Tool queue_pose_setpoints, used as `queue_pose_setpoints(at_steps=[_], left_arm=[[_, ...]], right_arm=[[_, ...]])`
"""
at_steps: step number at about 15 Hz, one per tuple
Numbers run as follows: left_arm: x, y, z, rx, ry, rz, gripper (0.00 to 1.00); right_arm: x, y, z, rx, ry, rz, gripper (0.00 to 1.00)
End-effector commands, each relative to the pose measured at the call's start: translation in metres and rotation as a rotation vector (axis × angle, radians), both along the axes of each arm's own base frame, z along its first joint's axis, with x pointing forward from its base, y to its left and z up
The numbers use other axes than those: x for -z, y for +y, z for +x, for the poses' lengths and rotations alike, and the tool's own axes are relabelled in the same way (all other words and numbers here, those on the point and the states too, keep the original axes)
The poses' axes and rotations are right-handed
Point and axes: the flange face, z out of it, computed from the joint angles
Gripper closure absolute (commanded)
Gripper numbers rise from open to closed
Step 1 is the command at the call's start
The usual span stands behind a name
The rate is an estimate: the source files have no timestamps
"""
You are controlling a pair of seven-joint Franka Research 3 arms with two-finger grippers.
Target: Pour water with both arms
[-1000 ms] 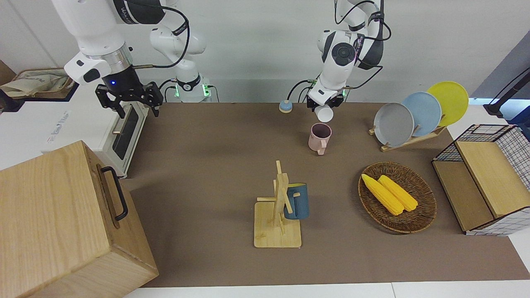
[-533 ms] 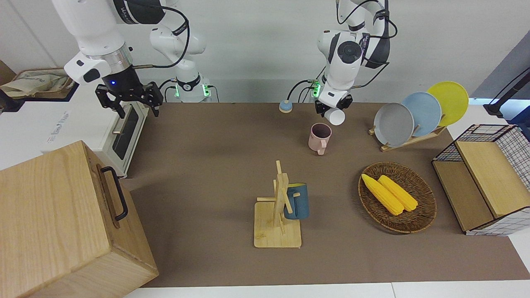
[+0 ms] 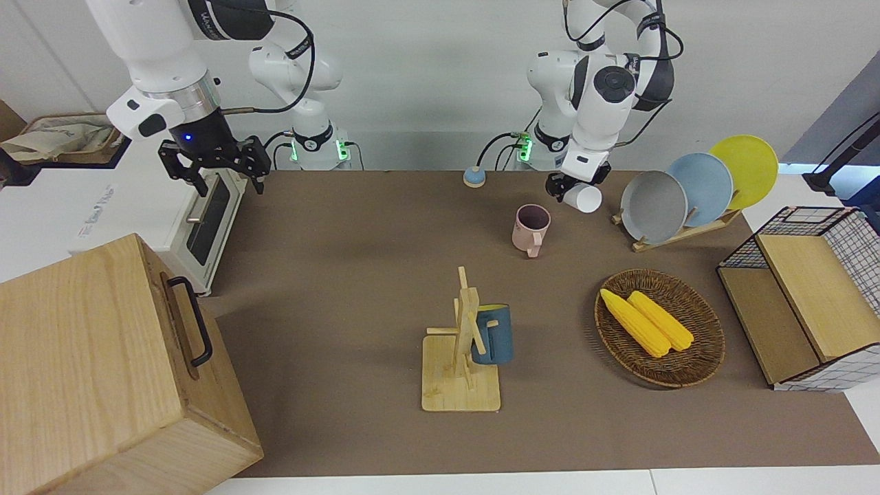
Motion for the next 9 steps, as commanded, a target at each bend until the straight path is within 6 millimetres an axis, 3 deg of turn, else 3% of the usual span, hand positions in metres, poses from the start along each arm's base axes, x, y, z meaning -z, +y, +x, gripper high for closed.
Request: queue_pose_setpoints(at_steps=[1,9], left_arm=[[-0.022,0.032,0.005,-0.028,-0.094,0.002,1.00],[-0.059,0.096,0.044,-0.139,-0.419,-0.010,1.00]], right_arm=[[-0.003,0.000,-0.001,-0.009,-0.011,0.019,0.009],[-0.003,-0.001,-0.001,-0.007,-0.011,0.019,0.009]])
